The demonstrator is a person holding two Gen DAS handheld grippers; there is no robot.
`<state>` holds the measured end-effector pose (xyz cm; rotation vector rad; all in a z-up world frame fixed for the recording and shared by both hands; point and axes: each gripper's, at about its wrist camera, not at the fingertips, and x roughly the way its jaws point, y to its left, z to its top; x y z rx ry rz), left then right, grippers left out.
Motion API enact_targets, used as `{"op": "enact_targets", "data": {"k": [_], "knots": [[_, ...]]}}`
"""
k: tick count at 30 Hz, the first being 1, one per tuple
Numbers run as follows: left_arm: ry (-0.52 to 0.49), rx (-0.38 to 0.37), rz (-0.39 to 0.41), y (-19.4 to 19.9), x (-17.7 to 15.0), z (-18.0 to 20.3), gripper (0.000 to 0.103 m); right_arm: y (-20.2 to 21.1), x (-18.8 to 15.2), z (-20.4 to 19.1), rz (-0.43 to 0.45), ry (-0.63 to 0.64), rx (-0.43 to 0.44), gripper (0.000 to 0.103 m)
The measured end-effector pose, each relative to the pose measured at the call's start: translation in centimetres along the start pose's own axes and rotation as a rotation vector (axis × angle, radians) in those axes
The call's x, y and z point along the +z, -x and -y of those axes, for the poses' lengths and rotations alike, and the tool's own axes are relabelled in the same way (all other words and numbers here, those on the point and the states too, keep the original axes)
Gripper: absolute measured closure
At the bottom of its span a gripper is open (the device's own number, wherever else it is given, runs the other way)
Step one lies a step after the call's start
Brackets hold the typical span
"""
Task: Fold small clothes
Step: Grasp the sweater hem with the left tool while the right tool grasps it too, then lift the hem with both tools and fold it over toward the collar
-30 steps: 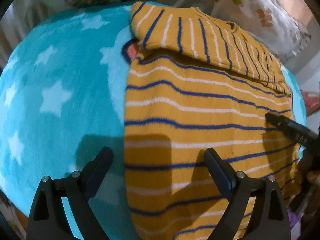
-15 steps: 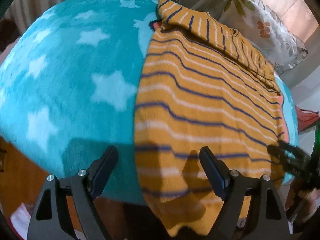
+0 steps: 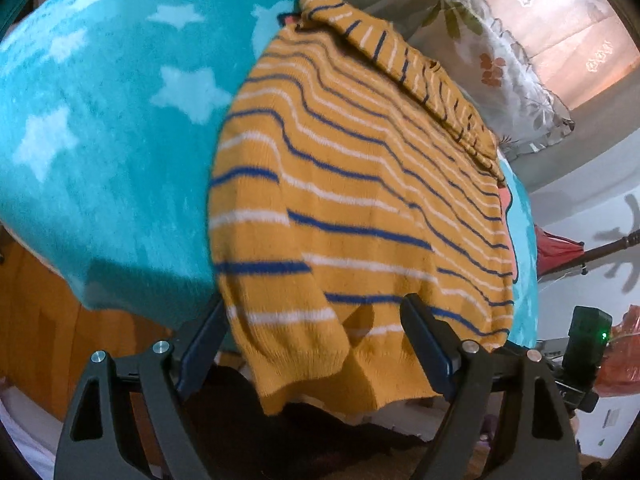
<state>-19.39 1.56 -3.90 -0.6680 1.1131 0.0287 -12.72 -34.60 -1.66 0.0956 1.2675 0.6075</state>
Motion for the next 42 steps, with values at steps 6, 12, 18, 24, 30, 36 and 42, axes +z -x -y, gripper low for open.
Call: {"op": "enact_targets", "data": {"k": [6, 12, 18, 24, 30, 36, 42], "knots": [[0.066, 0.12, -0.015, 0.7, -0.3, -1.3, 0.094, -0.6, 0.7, -0.8, -0.007, 0.055, -0.003, 0.074], [0.086, 0.13, 0.029, 3.5, -1.1, -0.5, 0.094, 0.3, 0.1, 0.0, -0.025, 0.039, 0.091, 0.095], [0.044, 0.145, 0.045, 3.5, -0.6, 1.3, 0.094, 1.5, 0.5, 1.5, 0.004, -0.02, 0.144, 0.096], [0.095, 0.112, 0.048, 4.2, 1.4, 1.2, 0.094, 2.7, 3.0, 1.9, 0.038, -0.071, 0.219, 0.096], [0.071, 0.074, 0.106, 4.8, 9.1, 3.8, 0.094, 4.6, 9.7, 1.9, 0.131, -0.125, 0.319, 0.096], [-0.028, 0.058, 0.174, 1.2, 22.0, 8.0, 0.094, 4.1, 20.9, 2.7, 0.259, -0.182, 0.309, 0.096], [-0.046, 0.124, 0.12, -7.3, 32.6, 10.0, 0.091, -1.3, 31.1, 6.4, 0.292, -0.313, 0.164, 0.091]]}}
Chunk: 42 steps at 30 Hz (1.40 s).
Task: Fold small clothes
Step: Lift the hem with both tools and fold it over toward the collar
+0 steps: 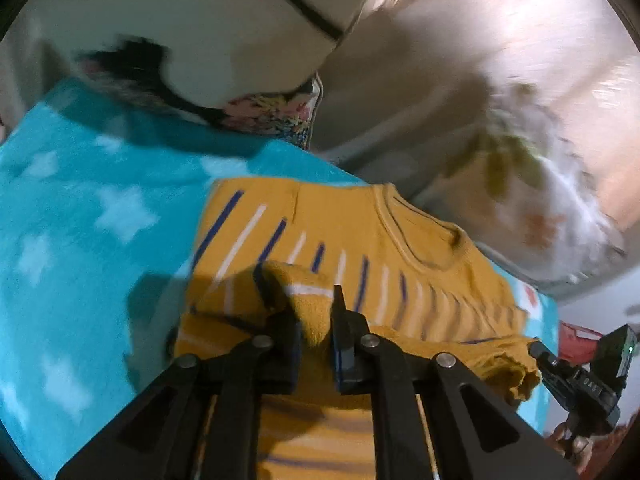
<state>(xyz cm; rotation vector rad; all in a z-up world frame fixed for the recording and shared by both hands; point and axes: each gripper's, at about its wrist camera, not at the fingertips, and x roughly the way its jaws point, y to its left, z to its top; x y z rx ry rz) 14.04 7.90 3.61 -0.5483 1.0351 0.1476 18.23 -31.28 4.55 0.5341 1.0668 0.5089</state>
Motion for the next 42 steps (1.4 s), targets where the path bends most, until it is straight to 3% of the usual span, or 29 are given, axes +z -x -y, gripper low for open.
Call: {"op": "enact_targets", "data": {"k": [2, 3, 4, 5, 6, 7, 8, 12, 16, 19, 21, 26, 27, 29, 33, 35, 37, 42], "knots": [[0.021, -0.019, -0.028, -1.5, 1.3, -0.2, 0.089, -2.0, 1.5, 0.9, -0.014, -0.027, -0.05, 0.083], [0.023, -0.046, -0.031, -1.8, 1.8, -0.2, 0.083, -2.5, 2.1, 1.1, -0.016, -0.045, -0.056, 0.08], [0.017, -0.061, -0.027, -1.7, 2.0, -0.2, 0.078, -2.6, 2.5, 1.2, -0.008, -0.06, -0.054, 0.068], [0.008, -0.073, -0.016, -1.5, 2.1, -0.3, 0.065, -2.4, 2.9, 1.2, 0.008, -0.065, -0.046, 0.054], [0.002, -0.073, 0.001, -1.1, 2.2, -0.4, 0.05, -1.9, 3.2, 1.0, 0.033, -0.061, -0.044, 0.046], [0.002, -0.064, 0.02, -0.7, 2.2, -0.6, 0.045, -1.3, 3.4, 0.8, 0.06, -0.052, -0.053, 0.036], [0.006, -0.053, 0.043, -0.2, 2.3, -0.9, 0.04, -0.6, 3.7, 0.6, 0.087, -0.043, -0.064, 0.035], [-0.006, -0.065, 0.058, 1.8, 1.8, -1.4, 0.04, 0.8, 3.7, -1.2, 0.117, 0.028, -0.096, 0.035], [-0.107, -0.057, 0.076, 3.6, -0.3, -0.8, 0.04, -0.2, 1.5, -4.3, 0.048, 0.183, -0.066, 0.045], [-0.212, -0.053, 0.023, 1.8, -1.3, 0.6, 0.04, -3.1, 0.0, -5.5, -0.043, 0.26, -0.043, 0.049], [-0.221, -0.011, -0.006, -0.4, -1.2, 0.8, 0.04, -5.1, 0.1, -5.0, -0.061, 0.275, -0.098, 0.05], [-0.1, 0.058, -0.043, -4.5, 0.5, -1.4, 0.04, -8.9, 3.0, -2.8, -0.037, 0.289, -0.321, 0.061], [-0.089, 0.057, -0.041, -4.6, 0.8, -1.6, 0.04, -9.4, 3.6, -1.8, -0.043, 0.261, -0.346, 0.061], [-0.084, 0.044, -0.044, -4.6, 1.0, -1.6, 0.04, -9.9, 4.7, -0.1, -0.043, 0.196, -0.338, 0.073], [-0.045, -0.006, -0.06, -3.7, 1.5, -2.7, 0.04, -9.3, 6.6, 1.1, -0.021, 0.077, -0.277, 0.071], [-0.009, -0.025, -0.054, -2.4, 1.7, -3.7, 0.04, -8.3, 7.3, 1.3, 0.008, 0.051, -0.302, 0.061], [0.013, -0.027, -0.037, -0.7, 1.8, -4.8, 0.04, -6.6, 7.7, 1.8, 0.035, 0.009, -0.26, 0.06], [0.047, -0.028, -0.006, 3.0, 0.1, -7.0, 0.036, -0.7, 6.3, 3.1, 0.087, -0.031, -0.165, 0.044]]}}
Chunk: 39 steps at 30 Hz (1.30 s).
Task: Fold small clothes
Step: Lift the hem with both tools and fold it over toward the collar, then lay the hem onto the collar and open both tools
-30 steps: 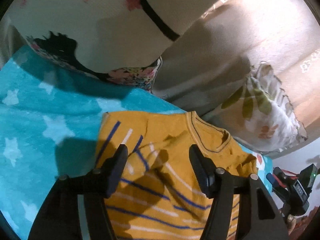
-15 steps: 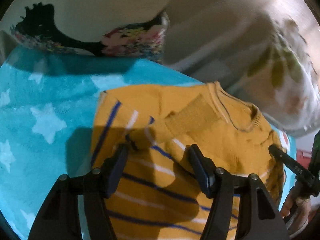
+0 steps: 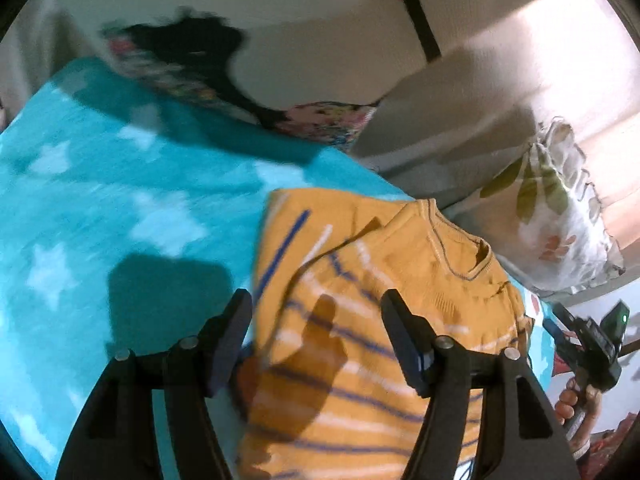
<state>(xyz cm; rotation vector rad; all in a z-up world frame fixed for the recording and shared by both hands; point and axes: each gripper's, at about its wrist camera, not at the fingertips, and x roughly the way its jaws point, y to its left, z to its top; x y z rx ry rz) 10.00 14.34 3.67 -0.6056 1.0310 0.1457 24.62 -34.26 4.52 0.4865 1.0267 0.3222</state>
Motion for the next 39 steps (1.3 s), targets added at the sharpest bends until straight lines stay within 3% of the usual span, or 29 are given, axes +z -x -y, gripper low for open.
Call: {"op": "enact_targets", "data": {"k": [5, 9, 15, 24, 28, 29, 30, 31, 32, 35, 39], "knots": [[0.028, 0.016, -0.01, 1.9, -3.3, -2.5, 0.033, 4.5, -4.0, 2.8, -0.008, -0.035, 0.034, 0.038], [0.038, -0.025, -0.035, 2.0, -6.2, -3.4, 0.032, 6.7, -8.8, 6.3, -0.041, -0.092, 0.065, 0.037], [0.036, -0.082, -0.066, 0.0, -7.6, -3.2, 0.027, 5.6, -13.9, 7.9, -0.093, -0.157, 0.145, 0.034], [-0.024, -0.157, -0.109, -3.5, -5.9, -0.8, 0.018, 1.4, -13.0, 5.8, -0.074, -0.115, 0.143, 0.032], [-0.121, -0.071, -0.109, -4.8, -5.3, 1.7, 0.017, -0.7, -11.4, 4.0, -0.042, -0.101, 0.14, 0.032], [-0.149, -0.036, -0.111, -5.1, -5.2, 2.3, 0.025, -1.1, -11.1, 3.7, -0.028, -0.105, 0.137, 0.032], [-0.179, 0.014, -0.113, -5.3, -5.1, 3.0, 0.061, -1.5, -10.8, 3.5, -0.014, -0.12, 0.137, 0.034], [-0.193, 0.052, -0.127, -5.5, -4.9, 3.4, 0.078, -1.8, -10.6, 3.5, -0.007, -0.148, 0.138, 0.05], [-0.169, 0.036, -0.153, -5.6, -4.6, 3.4, 0.083, -2.3, -10.3, 4.0, -0.021, -0.207, 0.152, 0.078], [-0.1, 0.001, -0.169, -4.4, -4.0, 2.8, 0.085, -3.2, -10.5, 6.0, -0.072, -0.353, 0.257, 0.082], [-0.074, -0.044, -0.171, -1.5, -4.6, 2.8, 0.086, -1.4, -11.0, 6.4, -0.113, -0.373, 0.314, 0.084]]}}
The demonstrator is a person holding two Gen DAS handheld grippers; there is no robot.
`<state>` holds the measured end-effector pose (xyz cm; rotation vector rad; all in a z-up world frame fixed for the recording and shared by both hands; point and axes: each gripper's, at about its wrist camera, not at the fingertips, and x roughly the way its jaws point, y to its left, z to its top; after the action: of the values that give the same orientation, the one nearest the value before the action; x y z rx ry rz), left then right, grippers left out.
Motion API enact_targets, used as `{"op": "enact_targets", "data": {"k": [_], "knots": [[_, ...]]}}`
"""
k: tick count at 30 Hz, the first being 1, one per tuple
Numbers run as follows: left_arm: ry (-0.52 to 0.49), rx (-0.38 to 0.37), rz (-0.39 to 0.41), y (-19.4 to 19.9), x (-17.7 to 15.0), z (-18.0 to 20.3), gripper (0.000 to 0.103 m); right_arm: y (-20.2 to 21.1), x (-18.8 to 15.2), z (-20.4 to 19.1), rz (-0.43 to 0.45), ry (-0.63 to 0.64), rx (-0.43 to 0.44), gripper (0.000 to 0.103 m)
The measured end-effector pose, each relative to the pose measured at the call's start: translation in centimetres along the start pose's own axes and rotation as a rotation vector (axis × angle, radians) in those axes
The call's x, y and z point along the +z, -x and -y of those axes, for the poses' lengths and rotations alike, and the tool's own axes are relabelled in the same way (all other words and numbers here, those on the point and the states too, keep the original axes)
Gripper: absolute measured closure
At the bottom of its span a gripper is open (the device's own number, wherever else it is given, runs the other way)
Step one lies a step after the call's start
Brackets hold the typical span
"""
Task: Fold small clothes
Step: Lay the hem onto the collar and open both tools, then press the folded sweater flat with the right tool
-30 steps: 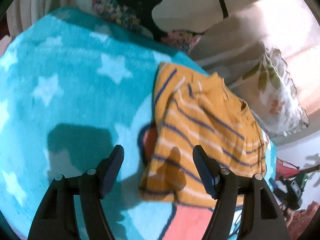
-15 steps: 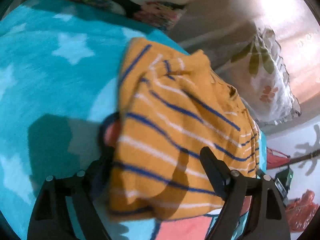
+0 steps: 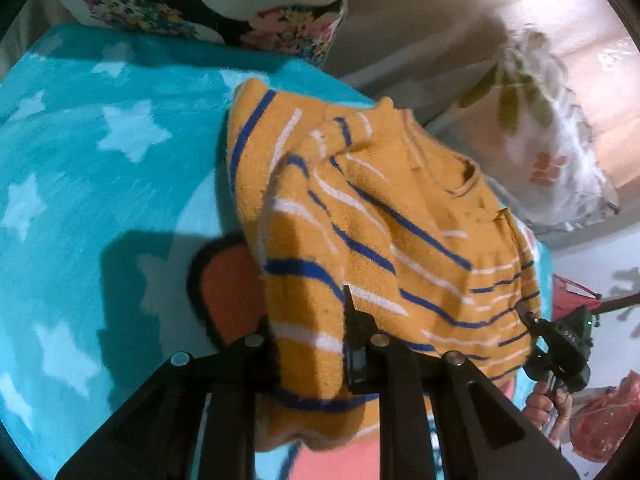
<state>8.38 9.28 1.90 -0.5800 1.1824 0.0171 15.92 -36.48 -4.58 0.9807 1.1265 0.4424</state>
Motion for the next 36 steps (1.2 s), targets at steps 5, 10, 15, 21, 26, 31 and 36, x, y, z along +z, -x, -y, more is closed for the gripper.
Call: {"op": "enact_targets", "data": {"k": [5, 10, 15, 21, 26, 31, 36], "knots": [[0.022, -0.003, -0.04, 1.6, -3.9, -0.2, 0.085, 3.1, -2.8, -0.1, -0.046, -0.001, 0.033, 0.084], [0.111, 0.019, -0.048, 0.1, -7.1, -3.6, 0.075, 4.4, -4.9, 2.0, -0.069, 0.053, -0.077, 0.073], [0.143, 0.035, 0.07, 4.1, -7.9, -5.0, 0.068, 8.3, -5.1, 2.4, 0.015, 0.078, -0.117, 0.072], [0.096, 0.109, 0.181, 8.3, -8.3, -3.9, 0.063, 9.9, -7.2, -3.1, 0.082, 0.333, -0.183, 0.064], [-0.012, 0.134, 0.196, 9.3, -9.7, -1.0, 0.06, 10.1, -10.3, -4.9, 0.248, 0.523, -0.515, 0.064], [-0.103, 0.161, 0.167, 7.4, -10.5, 1.4, 0.058, 11.3, -10.4, -5.3, 0.218, 0.563, -0.44, 0.064], [-0.106, 0.13, 0.126, 6.4, -10.7, 2.5, 0.058, 6.9, -9.5, -4.0, 0.046, 0.527, -0.361, 0.075]]}}
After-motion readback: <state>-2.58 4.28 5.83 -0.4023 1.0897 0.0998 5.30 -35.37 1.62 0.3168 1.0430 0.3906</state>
